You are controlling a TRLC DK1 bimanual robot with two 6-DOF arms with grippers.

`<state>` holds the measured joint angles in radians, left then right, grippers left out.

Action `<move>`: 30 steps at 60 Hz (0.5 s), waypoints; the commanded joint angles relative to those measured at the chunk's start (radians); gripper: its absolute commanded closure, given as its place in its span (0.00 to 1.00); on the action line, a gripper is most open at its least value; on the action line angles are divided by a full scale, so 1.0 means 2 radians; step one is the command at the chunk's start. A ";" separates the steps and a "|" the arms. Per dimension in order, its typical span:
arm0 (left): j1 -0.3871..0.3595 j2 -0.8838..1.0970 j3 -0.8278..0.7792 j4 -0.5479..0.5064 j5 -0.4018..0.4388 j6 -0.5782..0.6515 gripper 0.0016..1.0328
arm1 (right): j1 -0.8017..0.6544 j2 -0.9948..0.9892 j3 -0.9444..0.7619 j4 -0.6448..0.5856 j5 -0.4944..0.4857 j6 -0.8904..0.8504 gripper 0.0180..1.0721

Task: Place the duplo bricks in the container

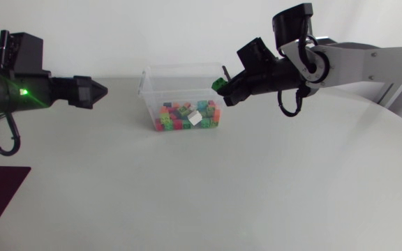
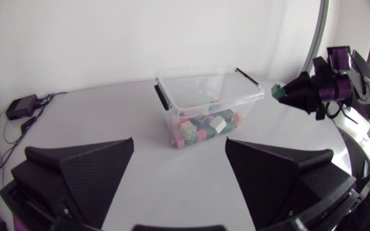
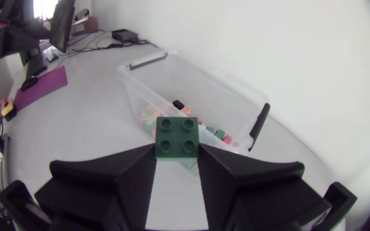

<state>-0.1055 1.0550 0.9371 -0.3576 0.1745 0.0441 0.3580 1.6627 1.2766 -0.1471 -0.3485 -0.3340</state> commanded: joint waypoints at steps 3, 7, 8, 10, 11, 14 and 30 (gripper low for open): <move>0.004 -0.038 -0.043 0.012 -0.017 0.021 0.04 | 0.007 0.021 0.038 0.015 0.011 0.036 0.72; 0.004 -0.054 -0.061 0.015 -0.022 0.030 0.04 | 0.013 0.032 0.054 0.017 0.019 0.045 0.72; 0.005 -0.060 -0.067 0.019 -0.026 0.032 0.04 | 0.014 0.035 0.058 0.019 0.020 0.049 0.72; 0.005 -0.069 -0.078 0.025 -0.028 0.035 0.04 | 0.017 0.040 0.065 0.021 0.025 0.052 0.72; 0.005 -0.073 -0.083 0.027 -0.028 0.037 0.04 | 0.020 0.044 0.070 0.021 0.028 0.053 0.72; 0.005 -0.088 -0.096 0.033 -0.030 0.043 0.04 | 0.023 0.054 0.083 0.023 0.033 0.061 0.72; 0.011 -0.166 -0.169 0.061 -0.034 0.063 0.04 | 0.048 0.111 0.146 0.030 0.071 0.076 0.72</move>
<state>-0.0925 0.7681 0.6479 -0.2512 0.1066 0.1379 0.4335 1.8412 1.5291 -0.1001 -0.2291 -0.2085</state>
